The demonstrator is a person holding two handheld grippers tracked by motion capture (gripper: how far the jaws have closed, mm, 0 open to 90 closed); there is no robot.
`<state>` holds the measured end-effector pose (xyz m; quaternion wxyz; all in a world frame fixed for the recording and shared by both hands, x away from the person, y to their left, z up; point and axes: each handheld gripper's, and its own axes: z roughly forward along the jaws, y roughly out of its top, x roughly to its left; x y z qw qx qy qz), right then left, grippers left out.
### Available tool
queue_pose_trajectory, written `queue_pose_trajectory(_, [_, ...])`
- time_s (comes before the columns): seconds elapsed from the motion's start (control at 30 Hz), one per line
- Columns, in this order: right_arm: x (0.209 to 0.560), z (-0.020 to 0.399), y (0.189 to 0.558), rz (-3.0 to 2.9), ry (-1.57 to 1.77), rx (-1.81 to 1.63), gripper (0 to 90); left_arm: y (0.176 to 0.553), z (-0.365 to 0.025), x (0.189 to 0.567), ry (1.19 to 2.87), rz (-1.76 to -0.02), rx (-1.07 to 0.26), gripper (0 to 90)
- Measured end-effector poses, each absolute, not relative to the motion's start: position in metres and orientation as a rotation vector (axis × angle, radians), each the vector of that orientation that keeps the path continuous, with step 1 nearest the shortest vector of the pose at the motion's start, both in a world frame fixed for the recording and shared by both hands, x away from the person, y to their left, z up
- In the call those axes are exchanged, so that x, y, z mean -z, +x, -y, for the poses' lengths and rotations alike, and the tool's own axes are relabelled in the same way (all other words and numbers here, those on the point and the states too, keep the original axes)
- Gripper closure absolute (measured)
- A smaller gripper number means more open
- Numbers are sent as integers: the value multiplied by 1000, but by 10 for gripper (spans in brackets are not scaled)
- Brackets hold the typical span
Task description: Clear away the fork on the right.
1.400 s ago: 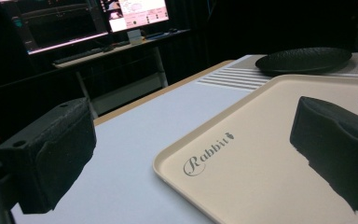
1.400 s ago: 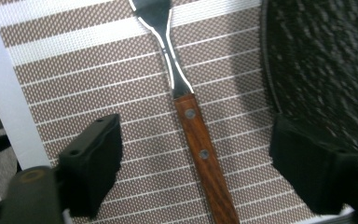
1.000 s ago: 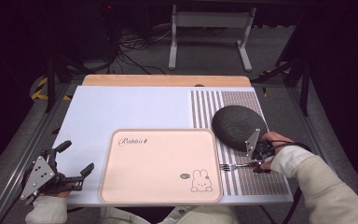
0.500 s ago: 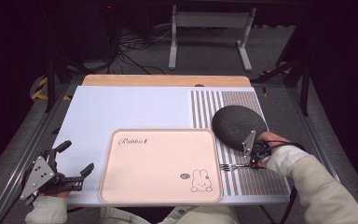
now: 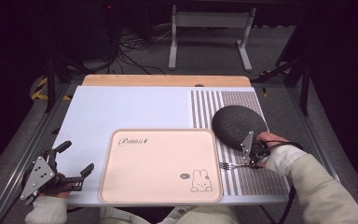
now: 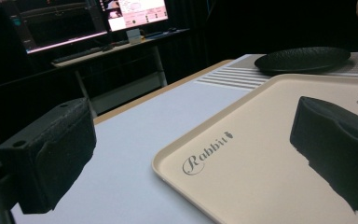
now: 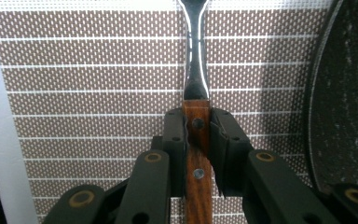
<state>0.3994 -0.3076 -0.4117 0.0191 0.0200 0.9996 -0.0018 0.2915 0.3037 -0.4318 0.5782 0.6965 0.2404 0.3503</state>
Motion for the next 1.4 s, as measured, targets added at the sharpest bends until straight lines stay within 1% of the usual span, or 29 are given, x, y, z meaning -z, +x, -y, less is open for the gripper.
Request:
queue_pose_trajectory(0.23, [407, 309, 397, -3092, 99, -19, 780, 291, -304, 432, 1629, -566, -819, 8])
queue_pose_trajectory(0.77, [369, 313, 389, -3030, 193, -177, 781, 291, -304, 432, 1628, -564, -823, 9])
queue_pose_trajectory(1.03, [354, 314, 385, -2994, 287, -340, 782, 291, -304, 432, 1627, -563, -824, 8])
queue_pose_trajectory(1.1, [351, 312, 383, -2963, 329, -421, 782, 291, -304, 432, 1628, -563, -824, 9])
queue_pose_trajectory(1.37, [341, 301, 380, -2931, 402, -469, 782, 291, -304, 432, 1627, -562, -824, 9])
queue_pose_trajectory(1.4, [338, 298, 379, -2925, 459, -498, 782, 291, -304, 432, 1627, -564, -823, 9])
